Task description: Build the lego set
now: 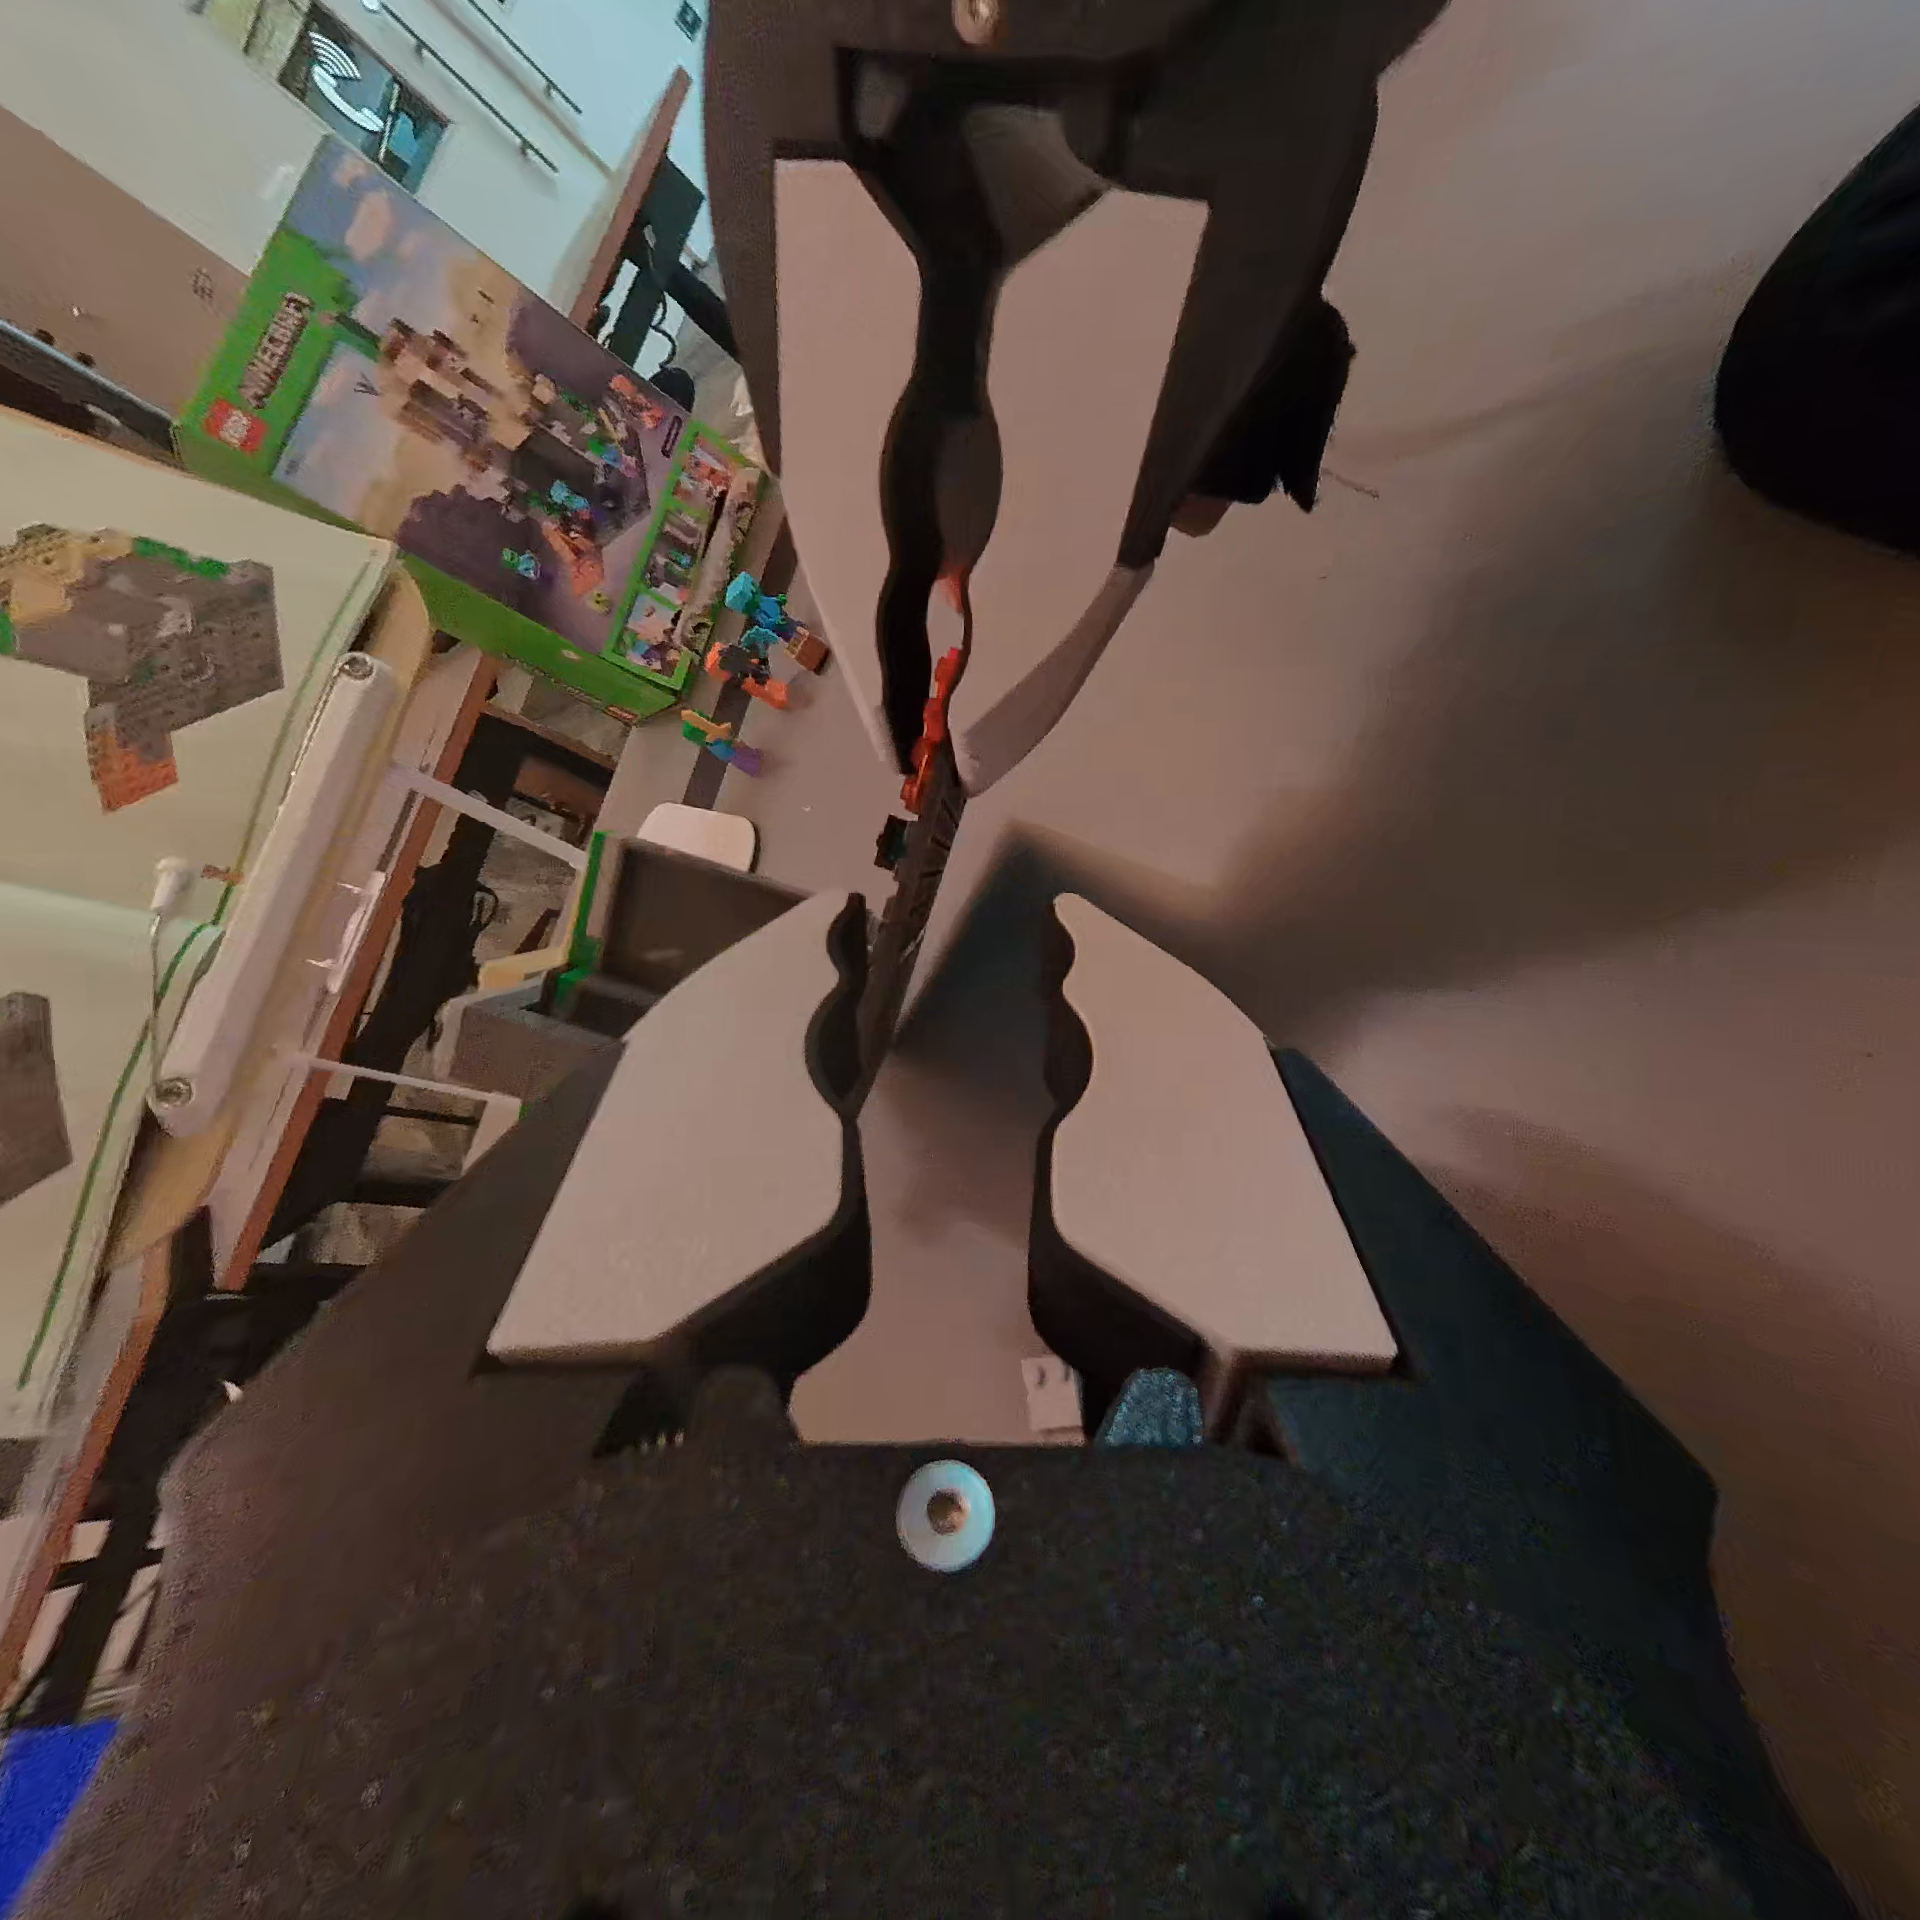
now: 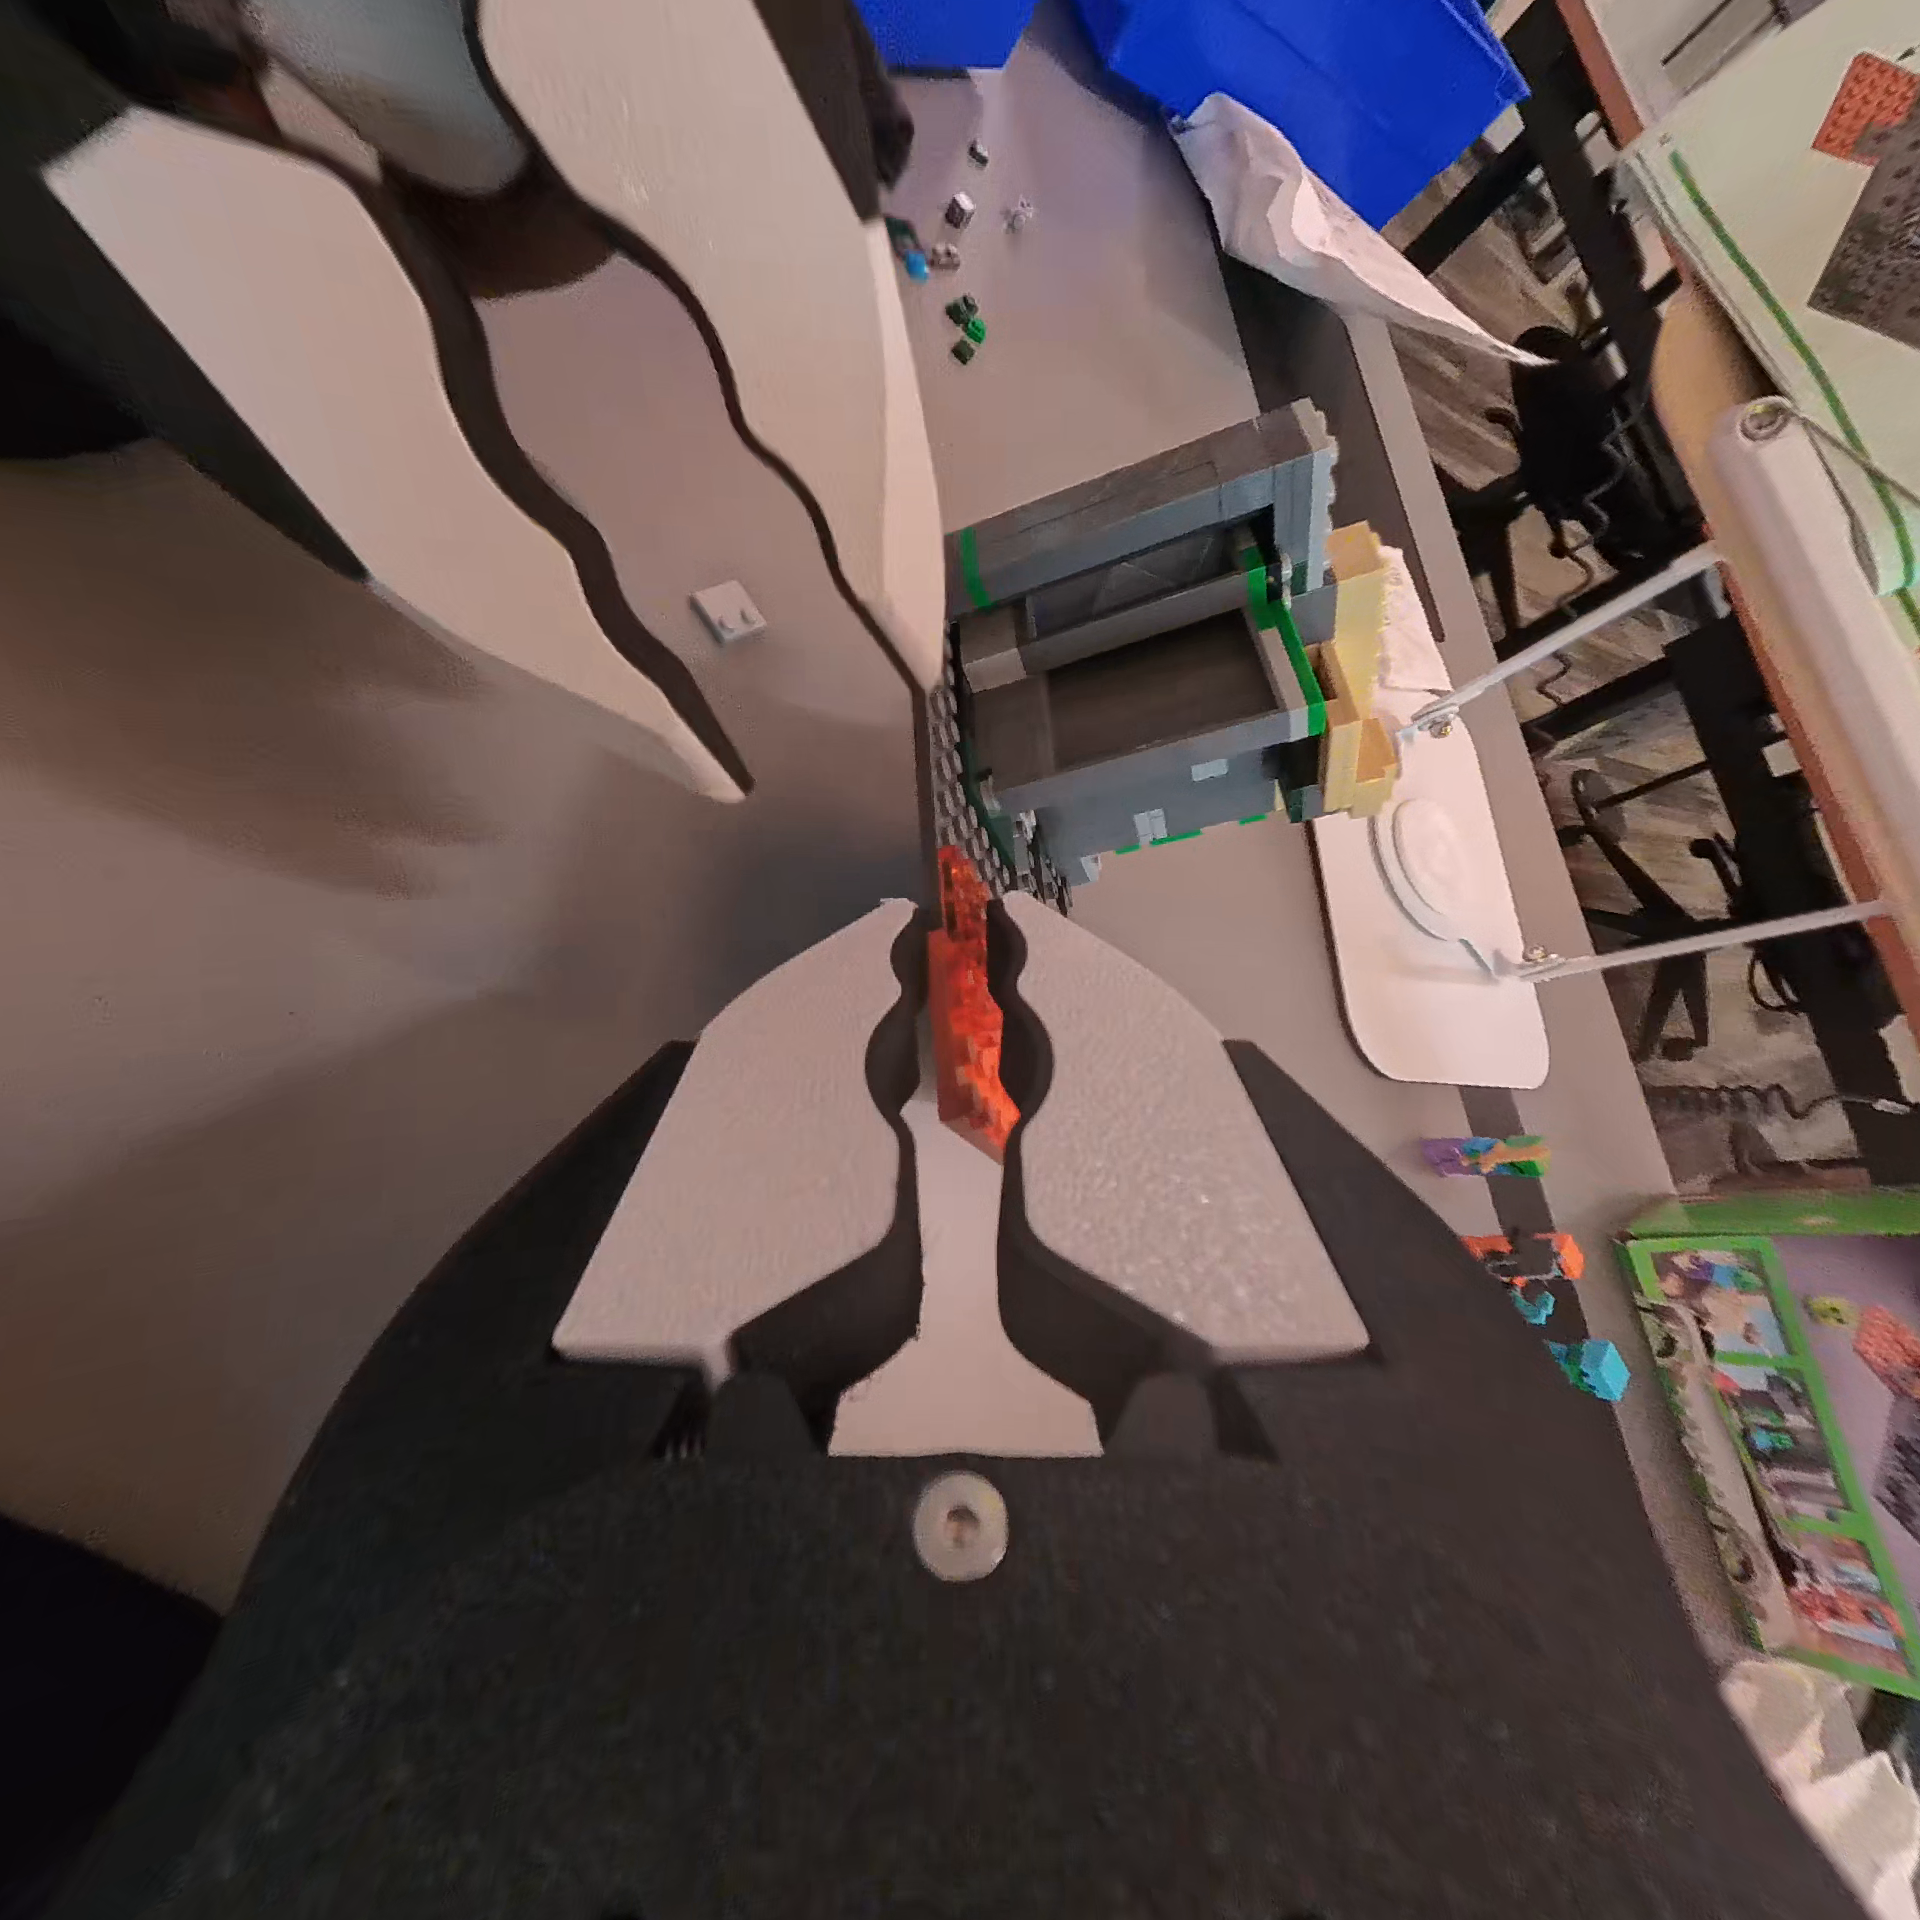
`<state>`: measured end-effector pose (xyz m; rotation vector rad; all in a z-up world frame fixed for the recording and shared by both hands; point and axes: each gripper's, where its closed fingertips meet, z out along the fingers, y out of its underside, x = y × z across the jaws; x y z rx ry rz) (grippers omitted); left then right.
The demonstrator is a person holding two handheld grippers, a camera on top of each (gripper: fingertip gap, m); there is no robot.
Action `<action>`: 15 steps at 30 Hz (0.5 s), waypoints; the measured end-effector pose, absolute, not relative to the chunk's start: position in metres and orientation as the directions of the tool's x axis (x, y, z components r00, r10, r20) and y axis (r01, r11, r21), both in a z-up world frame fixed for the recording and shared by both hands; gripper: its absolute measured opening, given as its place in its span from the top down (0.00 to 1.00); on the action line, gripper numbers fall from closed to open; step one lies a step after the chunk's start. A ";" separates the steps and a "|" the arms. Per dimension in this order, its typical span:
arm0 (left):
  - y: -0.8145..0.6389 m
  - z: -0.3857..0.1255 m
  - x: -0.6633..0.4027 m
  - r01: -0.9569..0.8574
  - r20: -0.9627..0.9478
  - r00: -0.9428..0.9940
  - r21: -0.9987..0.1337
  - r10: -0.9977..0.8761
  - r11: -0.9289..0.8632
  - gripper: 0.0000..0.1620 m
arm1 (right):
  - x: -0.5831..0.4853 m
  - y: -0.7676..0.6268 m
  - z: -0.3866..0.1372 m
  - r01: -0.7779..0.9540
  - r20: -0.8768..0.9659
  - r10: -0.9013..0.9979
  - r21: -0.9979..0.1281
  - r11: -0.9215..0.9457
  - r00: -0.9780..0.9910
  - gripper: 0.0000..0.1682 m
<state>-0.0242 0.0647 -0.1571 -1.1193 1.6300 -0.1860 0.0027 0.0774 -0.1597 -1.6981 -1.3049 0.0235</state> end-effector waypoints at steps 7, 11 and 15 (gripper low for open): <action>0.090 -0.165 -0.009 -0.656 -0.770 -0.037 -0.462 -0.637 0.596 0.87 | 0.011 0.078 -0.158 0.718 0.474 0.771 -0.696 0.031 0.426 0.94; 0.092 -0.164 -0.002 -0.659 -0.767 -0.037 -0.463 -0.641 0.593 0.96 | 0.018 0.077 -0.161 0.711 0.471 0.766 -0.703 0.025 0.438 0.94; 0.093 -0.164 0.001 -0.675 -0.746 -0.038 -0.471 -0.665 0.567 0.97 | 0.020 0.080 -0.159 0.731 0.521 0.723 -0.682 0.033 0.454 0.94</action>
